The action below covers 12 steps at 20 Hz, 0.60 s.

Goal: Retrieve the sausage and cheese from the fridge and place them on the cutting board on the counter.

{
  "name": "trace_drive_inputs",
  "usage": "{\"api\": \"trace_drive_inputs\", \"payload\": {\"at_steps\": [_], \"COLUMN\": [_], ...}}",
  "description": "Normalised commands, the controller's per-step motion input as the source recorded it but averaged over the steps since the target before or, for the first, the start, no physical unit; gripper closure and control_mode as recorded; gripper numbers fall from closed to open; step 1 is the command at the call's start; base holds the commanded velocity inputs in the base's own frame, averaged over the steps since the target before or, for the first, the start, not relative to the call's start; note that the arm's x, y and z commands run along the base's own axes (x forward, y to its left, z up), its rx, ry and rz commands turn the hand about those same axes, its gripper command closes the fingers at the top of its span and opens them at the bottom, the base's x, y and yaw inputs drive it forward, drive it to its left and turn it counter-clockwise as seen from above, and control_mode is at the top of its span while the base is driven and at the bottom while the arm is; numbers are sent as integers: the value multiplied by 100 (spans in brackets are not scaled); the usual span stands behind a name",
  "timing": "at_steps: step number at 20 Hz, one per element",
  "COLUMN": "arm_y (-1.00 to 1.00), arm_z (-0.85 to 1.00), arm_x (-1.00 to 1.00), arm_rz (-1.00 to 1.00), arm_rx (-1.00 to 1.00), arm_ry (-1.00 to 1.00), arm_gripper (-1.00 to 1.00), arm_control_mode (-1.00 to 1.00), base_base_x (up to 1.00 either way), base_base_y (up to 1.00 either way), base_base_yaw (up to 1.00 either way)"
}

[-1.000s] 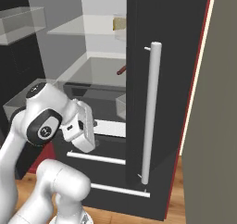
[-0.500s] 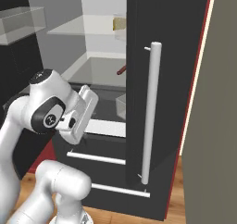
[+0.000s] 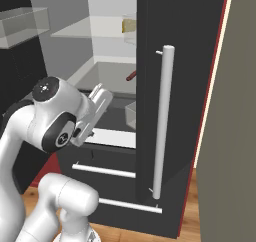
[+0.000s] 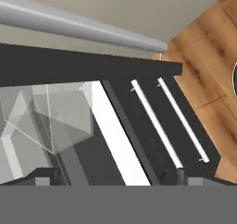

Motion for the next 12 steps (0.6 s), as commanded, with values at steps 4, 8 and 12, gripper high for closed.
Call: {"api": "trace_drive_inputs", "payload": {"at_steps": [4, 8, 12], "arm_y": [0, 0, -9], "arm_z": [29, 17, 16], "arm_x": [20, 31, 33], "arm_rz": [-29, -23, -17], "arm_rx": [7, 1, 0], "arm_ry": [-26, -20, -11], "arm_gripper": [-100, -100, -100], "arm_control_mode": [-100, -100, -100], "base_base_x": [0, 0, 0], "base_base_y": [0, 0, 0], "base_base_yaw": [0, 0, 0]}}
